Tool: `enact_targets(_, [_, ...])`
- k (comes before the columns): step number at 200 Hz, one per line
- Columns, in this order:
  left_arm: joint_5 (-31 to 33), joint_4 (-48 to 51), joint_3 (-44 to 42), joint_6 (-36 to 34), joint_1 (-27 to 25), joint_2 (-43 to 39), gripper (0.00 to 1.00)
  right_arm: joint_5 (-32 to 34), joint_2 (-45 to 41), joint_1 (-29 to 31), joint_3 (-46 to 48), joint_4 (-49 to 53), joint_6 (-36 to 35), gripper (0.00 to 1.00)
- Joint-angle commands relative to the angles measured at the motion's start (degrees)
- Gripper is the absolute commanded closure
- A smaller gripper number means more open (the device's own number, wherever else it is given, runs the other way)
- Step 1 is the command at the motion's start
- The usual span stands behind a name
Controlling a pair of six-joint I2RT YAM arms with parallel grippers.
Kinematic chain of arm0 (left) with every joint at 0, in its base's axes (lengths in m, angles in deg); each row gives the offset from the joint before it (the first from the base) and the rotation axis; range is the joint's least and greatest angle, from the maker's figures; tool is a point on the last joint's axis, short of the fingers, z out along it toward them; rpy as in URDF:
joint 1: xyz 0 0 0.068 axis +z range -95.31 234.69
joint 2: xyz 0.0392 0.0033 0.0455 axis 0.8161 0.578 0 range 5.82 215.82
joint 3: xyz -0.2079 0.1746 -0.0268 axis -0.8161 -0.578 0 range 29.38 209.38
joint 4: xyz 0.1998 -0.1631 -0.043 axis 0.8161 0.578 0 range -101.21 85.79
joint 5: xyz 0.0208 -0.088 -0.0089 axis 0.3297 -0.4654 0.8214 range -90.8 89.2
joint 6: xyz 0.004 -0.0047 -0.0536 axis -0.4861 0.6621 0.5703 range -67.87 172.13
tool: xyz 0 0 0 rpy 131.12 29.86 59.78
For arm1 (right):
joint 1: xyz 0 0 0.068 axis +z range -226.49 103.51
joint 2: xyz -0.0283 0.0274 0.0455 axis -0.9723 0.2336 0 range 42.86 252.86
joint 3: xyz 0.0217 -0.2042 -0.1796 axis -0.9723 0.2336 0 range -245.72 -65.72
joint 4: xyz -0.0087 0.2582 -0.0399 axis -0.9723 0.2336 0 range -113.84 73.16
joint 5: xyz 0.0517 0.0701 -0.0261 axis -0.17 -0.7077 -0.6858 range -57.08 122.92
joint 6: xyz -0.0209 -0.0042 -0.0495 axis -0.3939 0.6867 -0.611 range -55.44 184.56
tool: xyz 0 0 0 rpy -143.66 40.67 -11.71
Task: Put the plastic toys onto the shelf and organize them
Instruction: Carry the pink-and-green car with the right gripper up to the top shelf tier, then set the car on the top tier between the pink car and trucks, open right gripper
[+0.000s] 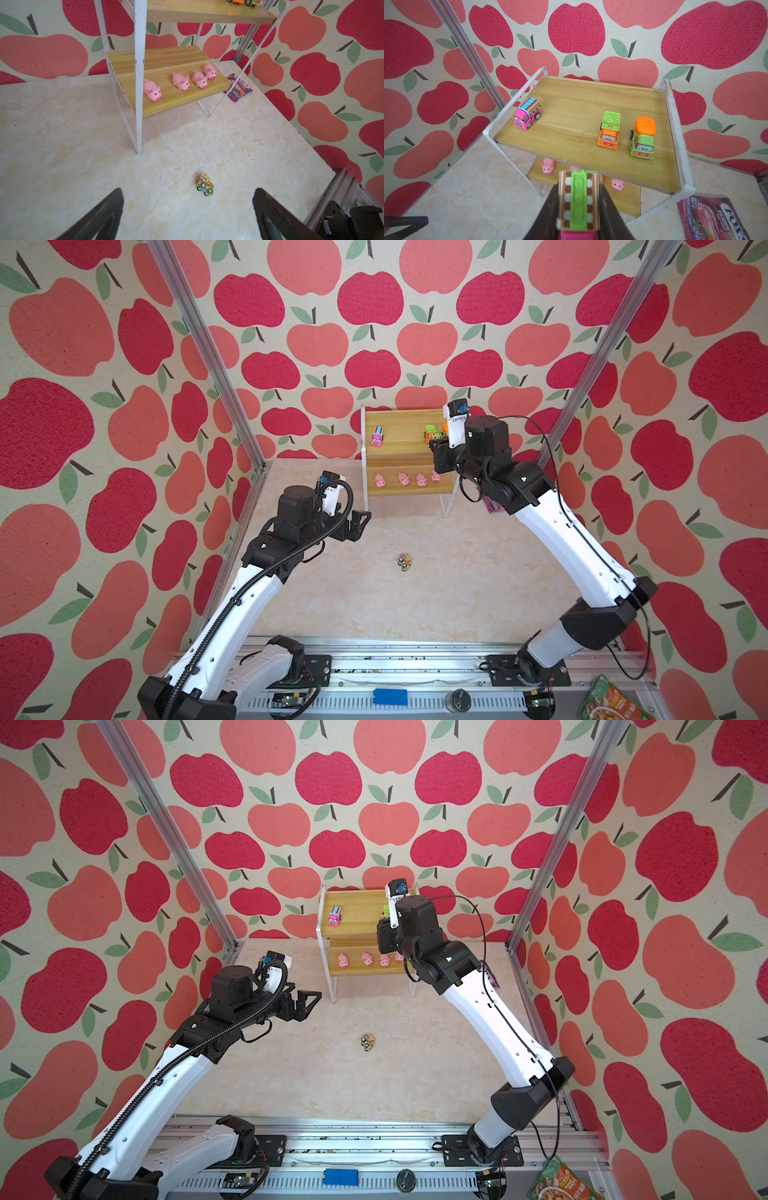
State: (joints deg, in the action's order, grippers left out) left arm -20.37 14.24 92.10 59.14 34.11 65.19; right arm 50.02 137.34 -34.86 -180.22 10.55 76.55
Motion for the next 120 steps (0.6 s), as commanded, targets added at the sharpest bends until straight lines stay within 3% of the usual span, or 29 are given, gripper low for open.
enact_targets(1, [2.1, 1.6, 1.3, 0.4, 0.3, 1.3, 0.01, 2.0, 6.0, 0.1, -8.0, 4.4, -0.1, 0.73])
enact_targets(74, [0.4, -2.9, -4.5, 0.3, 0.7, -0.2, 0.01, 8.7, 26.8, 2.5, -37.4, 13.2, -0.7, 0.72])
enact_targets(120, [-0.1, -3.3, -5.7, 0.3, 0.7, -0.9, 0.01, 14.8, 29.6, 3.3, -39.3, 10.6, -1.6, 0.71])
